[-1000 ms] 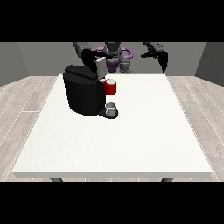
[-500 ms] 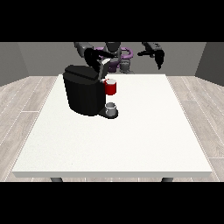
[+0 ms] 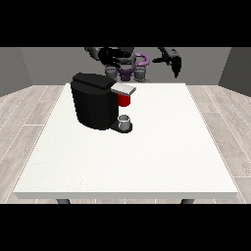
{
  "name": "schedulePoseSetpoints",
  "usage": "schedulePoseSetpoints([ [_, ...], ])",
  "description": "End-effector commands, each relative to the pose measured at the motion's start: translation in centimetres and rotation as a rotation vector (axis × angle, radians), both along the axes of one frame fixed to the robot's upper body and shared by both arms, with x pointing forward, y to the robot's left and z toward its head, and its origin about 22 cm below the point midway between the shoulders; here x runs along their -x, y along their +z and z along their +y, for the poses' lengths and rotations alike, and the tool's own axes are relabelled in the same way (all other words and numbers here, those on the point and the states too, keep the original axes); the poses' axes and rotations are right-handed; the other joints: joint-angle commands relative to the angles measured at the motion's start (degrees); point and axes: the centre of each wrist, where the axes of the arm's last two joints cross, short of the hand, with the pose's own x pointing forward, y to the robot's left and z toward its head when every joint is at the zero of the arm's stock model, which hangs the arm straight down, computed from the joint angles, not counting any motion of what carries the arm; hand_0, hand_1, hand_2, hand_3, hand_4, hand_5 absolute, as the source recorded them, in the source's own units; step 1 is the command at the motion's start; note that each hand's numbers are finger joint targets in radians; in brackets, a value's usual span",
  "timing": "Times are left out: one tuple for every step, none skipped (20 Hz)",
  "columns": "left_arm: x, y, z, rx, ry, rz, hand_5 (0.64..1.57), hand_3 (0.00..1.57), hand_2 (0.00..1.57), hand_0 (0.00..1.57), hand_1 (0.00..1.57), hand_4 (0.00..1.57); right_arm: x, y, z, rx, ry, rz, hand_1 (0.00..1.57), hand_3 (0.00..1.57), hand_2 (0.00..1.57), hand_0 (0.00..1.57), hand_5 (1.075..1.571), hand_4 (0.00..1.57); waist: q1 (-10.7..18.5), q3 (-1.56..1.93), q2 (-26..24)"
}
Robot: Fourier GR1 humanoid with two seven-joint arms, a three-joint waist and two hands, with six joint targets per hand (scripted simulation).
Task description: Insert the coffee pod into the coffee machine and close the lid
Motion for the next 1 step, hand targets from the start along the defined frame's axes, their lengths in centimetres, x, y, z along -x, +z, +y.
schedulePoseSetpoints([
  [1.86,-1.68,2.14,-0.006,0.077,0.067,1.571,0.0,0.0,0.0,0.0,0.19,3.3,-4.57,-1.85,-0.078,-0.005,0.096,0.0,0.0,0.0,0.0,1.571,0.16,-4.7,-0.04,-4.1],
])
